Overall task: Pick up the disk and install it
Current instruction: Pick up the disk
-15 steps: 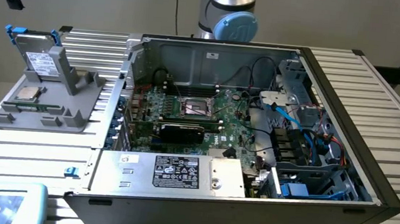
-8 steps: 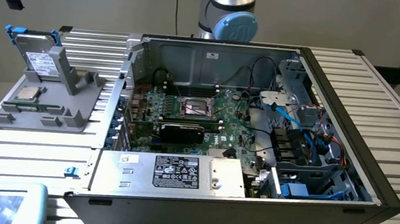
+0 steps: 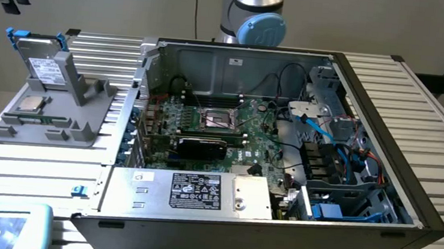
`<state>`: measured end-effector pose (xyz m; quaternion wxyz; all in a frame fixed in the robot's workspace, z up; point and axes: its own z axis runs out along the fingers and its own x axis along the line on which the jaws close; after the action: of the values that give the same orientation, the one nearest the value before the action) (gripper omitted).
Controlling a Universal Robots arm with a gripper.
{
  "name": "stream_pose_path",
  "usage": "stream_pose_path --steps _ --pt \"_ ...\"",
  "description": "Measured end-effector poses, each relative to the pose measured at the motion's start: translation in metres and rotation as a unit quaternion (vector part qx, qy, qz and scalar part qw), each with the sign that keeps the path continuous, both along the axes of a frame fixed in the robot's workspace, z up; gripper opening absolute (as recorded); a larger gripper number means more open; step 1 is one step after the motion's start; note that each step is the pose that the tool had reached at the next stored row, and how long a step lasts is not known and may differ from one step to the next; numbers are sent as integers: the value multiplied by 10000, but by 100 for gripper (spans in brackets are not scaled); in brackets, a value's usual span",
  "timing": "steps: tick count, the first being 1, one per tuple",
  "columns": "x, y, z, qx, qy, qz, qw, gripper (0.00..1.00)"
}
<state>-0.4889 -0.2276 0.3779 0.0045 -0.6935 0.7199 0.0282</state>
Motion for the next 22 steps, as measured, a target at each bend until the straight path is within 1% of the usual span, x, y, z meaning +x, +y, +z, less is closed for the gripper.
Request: stream_pose_path --steps 1,2,5,7,8,11,18,19,21,22 --pt "0 0 -3 -2 1 0 10000 43" --pt "0 1 -7 -16 3 0 10000 49" --pt "0 0 -27 -76 9 0 10000 49" --pt "-2 0 -42 -131 10 0 9999 49" --pt "-6 0 -51 -142 9 0 9999 49" --pt "-24 0 -86 -143 10 1 9999 49" --pt "-32 -1 -214 -146 10 2 9999 49" --pt "-32 -1 -231 -148 10 2 9999 51" --pt "-32 -6 -269 -149 12 2 9999 51" --pt "-32 -12 -287 -149 13 2 9999 57"
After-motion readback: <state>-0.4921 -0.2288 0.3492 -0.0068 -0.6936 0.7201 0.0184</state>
